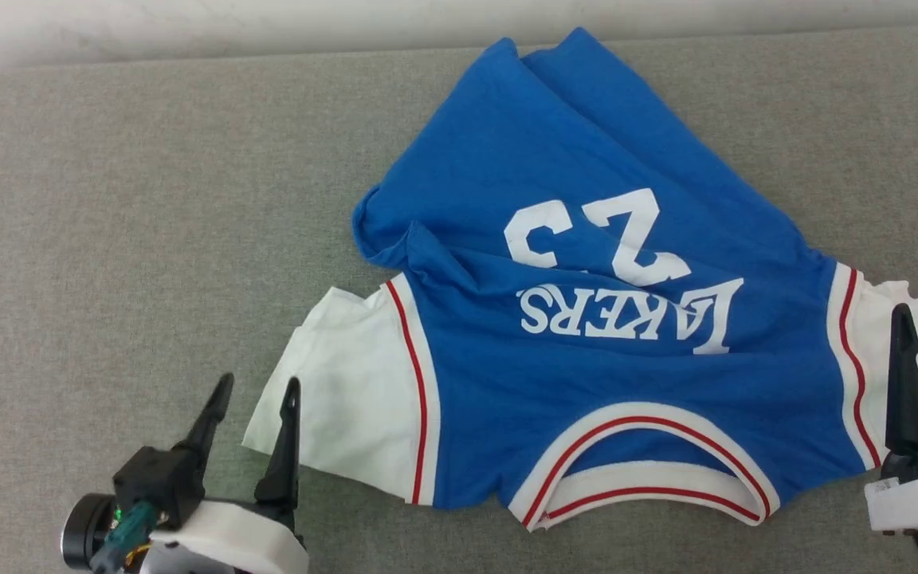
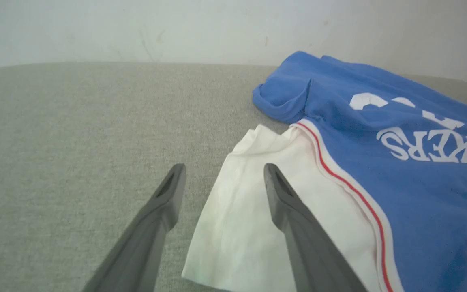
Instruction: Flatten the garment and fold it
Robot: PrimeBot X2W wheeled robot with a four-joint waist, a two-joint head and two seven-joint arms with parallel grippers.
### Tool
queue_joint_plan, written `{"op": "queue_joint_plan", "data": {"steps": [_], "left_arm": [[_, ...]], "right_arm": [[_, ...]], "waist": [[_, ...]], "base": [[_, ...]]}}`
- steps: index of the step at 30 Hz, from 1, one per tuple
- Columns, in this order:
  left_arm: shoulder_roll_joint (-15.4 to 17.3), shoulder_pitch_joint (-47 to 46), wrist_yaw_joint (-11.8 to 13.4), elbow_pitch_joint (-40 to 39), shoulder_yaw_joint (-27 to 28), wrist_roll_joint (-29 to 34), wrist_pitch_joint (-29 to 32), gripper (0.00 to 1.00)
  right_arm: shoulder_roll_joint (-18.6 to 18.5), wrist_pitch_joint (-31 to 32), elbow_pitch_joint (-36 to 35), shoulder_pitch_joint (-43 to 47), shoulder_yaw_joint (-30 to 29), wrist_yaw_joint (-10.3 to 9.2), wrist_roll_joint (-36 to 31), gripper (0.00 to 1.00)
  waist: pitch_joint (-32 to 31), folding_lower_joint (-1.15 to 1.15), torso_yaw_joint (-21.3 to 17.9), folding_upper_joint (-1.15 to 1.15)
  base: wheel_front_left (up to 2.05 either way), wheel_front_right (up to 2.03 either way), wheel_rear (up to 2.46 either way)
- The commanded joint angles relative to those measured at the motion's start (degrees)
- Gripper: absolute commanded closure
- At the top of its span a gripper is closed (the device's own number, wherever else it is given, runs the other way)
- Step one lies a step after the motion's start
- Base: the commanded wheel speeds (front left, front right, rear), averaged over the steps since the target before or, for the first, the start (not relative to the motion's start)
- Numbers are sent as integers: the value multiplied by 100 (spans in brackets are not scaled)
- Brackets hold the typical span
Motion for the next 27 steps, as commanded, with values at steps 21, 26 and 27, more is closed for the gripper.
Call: {"op": "queue_joint_plan", "data": {"steps": [21,26,27], "left_arm": [[518,-66,-292,343,-173,-703,2152,0],[619,-308,-383,564,-349,-731,1943,100],[639,-342,-396,603,-380,-732,1884,100]], "right_arm": [[16,105,187,-142,263,-6,70,0],[16,158,204,-117,268,-6,79,0],[16,168,204,-116,268,-6,80,0]], "waist": [[101,0,77,0],[61,0,79,0],[55,0,81,0]], "base": [[0,0,0],[0,0,0],[0,0,0]]}}
